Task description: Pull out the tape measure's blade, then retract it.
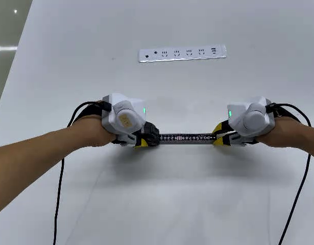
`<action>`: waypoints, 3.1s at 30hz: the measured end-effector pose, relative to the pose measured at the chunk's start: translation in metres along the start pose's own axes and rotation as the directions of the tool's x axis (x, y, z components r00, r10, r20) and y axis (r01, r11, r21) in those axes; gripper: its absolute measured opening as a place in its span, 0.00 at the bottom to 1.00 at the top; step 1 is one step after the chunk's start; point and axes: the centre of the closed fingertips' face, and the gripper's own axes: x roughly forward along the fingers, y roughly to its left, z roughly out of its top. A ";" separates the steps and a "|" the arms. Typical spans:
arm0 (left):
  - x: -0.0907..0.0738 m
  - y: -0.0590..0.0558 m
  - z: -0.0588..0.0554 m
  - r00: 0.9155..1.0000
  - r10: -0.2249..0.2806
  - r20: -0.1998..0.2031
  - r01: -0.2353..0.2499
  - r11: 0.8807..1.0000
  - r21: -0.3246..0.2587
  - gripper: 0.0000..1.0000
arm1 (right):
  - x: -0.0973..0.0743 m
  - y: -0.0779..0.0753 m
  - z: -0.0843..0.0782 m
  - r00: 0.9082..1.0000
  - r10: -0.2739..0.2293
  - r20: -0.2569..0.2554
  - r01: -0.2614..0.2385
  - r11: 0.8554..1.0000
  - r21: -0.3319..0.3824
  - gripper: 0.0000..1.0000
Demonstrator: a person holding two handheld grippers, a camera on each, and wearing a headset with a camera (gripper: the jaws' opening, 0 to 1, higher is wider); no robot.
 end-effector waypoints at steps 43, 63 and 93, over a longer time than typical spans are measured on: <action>-0.001 -0.002 0.001 1.000 -0.009 -0.012 0.009 1.000 0.002 0.34 | -0.036 -0.003 -0.049 0.999 -0.004 -0.037 0.005 0.999 0.035 0.11; 0.000 -0.001 0.002 1.000 -0.012 -0.015 0.012 1.000 0.003 0.34 | -0.043 -0.005 -0.068 0.999 -0.014 -0.047 0.016 0.999 0.051 0.11; 0.003 0.001 0.002 1.000 -0.004 0.010 0.004 1.000 0.000 0.35 | -0.043 -0.004 -0.065 0.995 -0.034 -0.091 0.036 0.999 0.021 0.15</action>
